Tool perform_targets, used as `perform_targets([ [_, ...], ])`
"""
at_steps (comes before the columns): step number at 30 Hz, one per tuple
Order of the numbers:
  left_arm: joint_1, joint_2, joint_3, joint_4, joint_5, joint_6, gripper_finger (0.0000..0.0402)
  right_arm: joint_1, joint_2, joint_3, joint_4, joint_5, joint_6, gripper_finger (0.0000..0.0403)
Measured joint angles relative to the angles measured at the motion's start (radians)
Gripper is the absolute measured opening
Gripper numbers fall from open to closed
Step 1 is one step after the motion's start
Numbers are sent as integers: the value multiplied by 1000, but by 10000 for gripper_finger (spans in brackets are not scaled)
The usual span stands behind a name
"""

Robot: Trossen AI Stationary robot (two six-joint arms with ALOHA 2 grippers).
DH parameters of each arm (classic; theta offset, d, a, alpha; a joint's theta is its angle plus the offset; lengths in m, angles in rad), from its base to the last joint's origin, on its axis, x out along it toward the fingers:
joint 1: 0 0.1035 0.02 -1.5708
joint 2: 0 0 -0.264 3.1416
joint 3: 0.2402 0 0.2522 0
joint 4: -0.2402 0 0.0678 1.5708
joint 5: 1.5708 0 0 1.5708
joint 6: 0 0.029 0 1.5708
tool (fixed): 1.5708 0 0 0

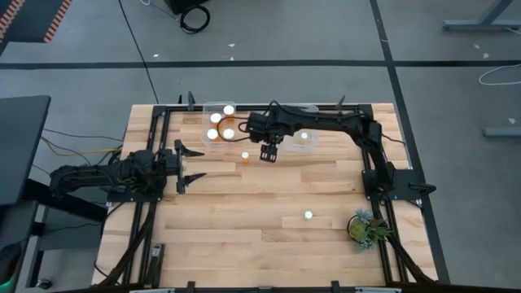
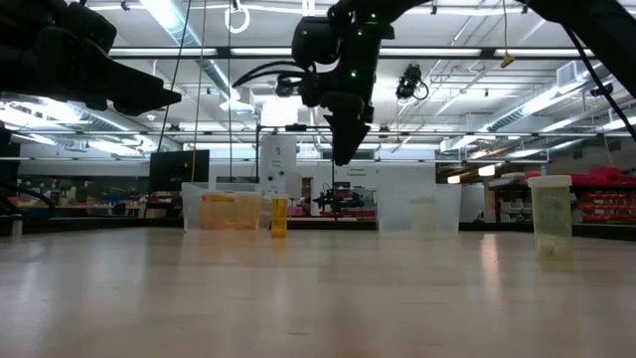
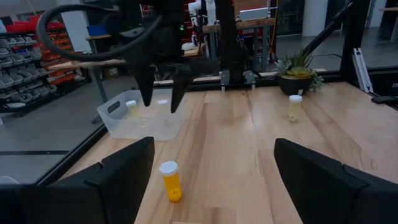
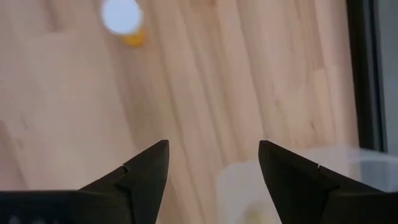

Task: Pick and place medicine bottles into bin by pill shape (circle, oval)
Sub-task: Put the small orange pill bottle into the right transparent bin

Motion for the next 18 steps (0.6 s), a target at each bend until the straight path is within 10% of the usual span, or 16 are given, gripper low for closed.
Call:
perform_targets([
  [18, 0, 0, 0, 0, 0, 0, 341, 28, 0, 3, 104, -60, -30, 255],
])
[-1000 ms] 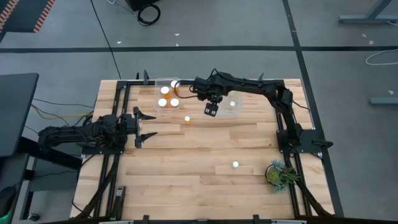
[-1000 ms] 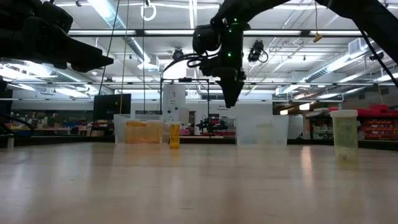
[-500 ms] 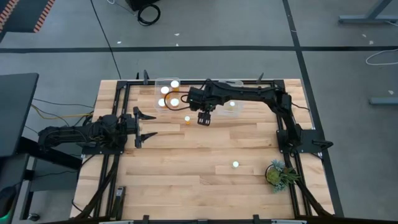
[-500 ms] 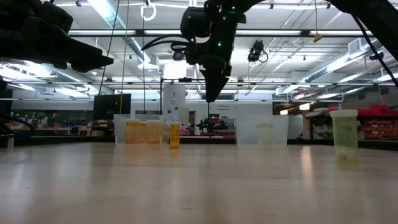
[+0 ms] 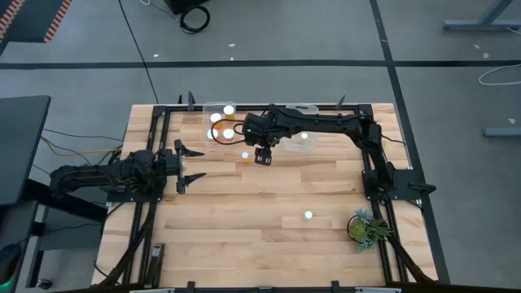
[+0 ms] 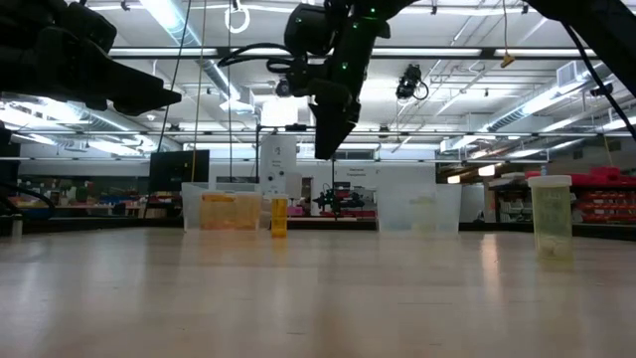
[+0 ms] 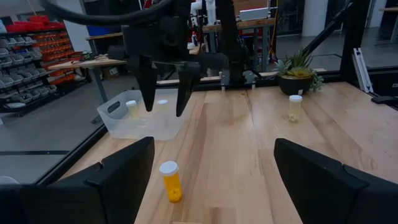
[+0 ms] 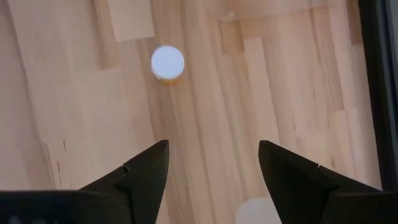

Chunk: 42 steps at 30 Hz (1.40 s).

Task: Pick and place medicine bottles into bin by pill shape (circle, oval)
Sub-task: Put the small orange pill bottle into the right transparent bin

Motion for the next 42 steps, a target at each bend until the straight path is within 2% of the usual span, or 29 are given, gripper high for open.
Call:
perform_targets([
  [13, 0, 0, 0, 0, 0, 0, 341, 3, 0, 176, 1, -31, -6, 255],
  [18, 0, 0, 0, 0, 0, 0, 341, 33, 14, 180, 5, -33, 0, 255],
  [25, 0, 0, 0, 0, 0, 0, 341, 77, 102, 179, 18, -33, -11, 255],
  [34, 0, 0, 0, 0, 0, 0, 341, 45, 157, 178, 50, -39, -26, 255],
  [42, 0, 0, 0, 0, 0, 0, 341, 30, 160, 178, 123, -93, -41, 255],
])
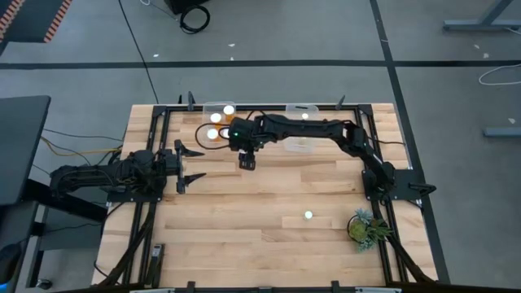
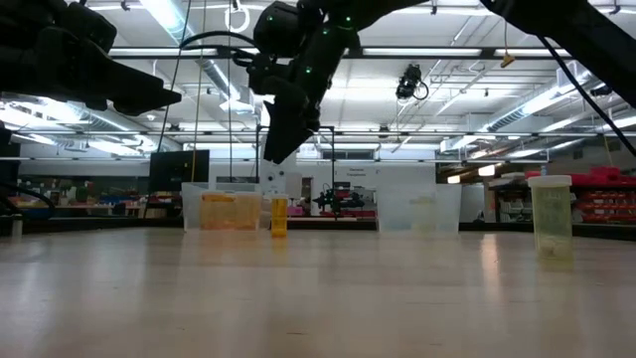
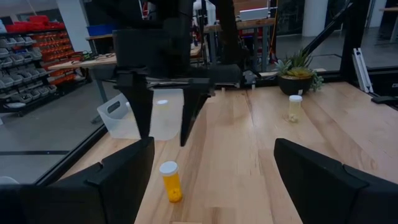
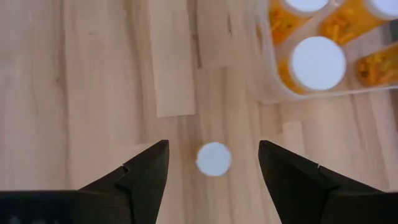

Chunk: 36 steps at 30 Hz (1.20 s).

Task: Pick and place medicine bottles into bin by pill shape (circle, oval)
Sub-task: Put the small orange pill bottle into the right transparent bin

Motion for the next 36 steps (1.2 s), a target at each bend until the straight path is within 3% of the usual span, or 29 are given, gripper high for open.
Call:
perform_targets([
  [20, 0, 0, 0, 1, 0, 0, 341, -3, 77, 0, 116, 0, -59, 255],
  [36, 0, 0, 0, 5, 0, 0, 341, -10, 108, -1, 67, 27, -56, 255],
])
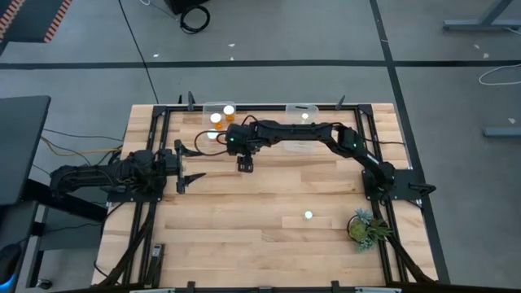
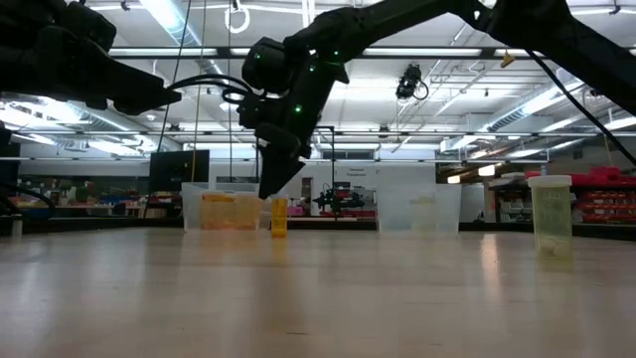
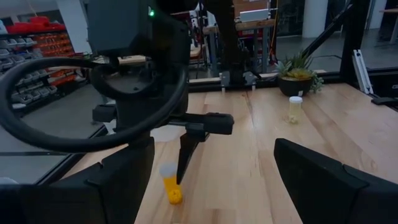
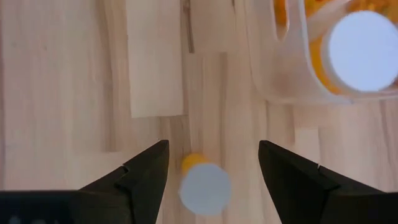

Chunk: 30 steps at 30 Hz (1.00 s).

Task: Pick and place medicine bottles into bin by pill shape (circle, oval)
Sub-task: Put the small orange pill bottle into the right transparent bin

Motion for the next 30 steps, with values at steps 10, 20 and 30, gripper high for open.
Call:
perform_targets([
  [10, 0, 0, 0, 1, 0, 0, 341, -7, -1, -5, -45, 0, 30, 255],
  [20, 0, 0, 0, 1, 0, 0, 341, -7, -1, -5, -45, 0, 34, 226],
  [30, 0, 0, 0, 1, 0, 0, 341, -7, -1, -5, -46, 0, 30, 178],
])
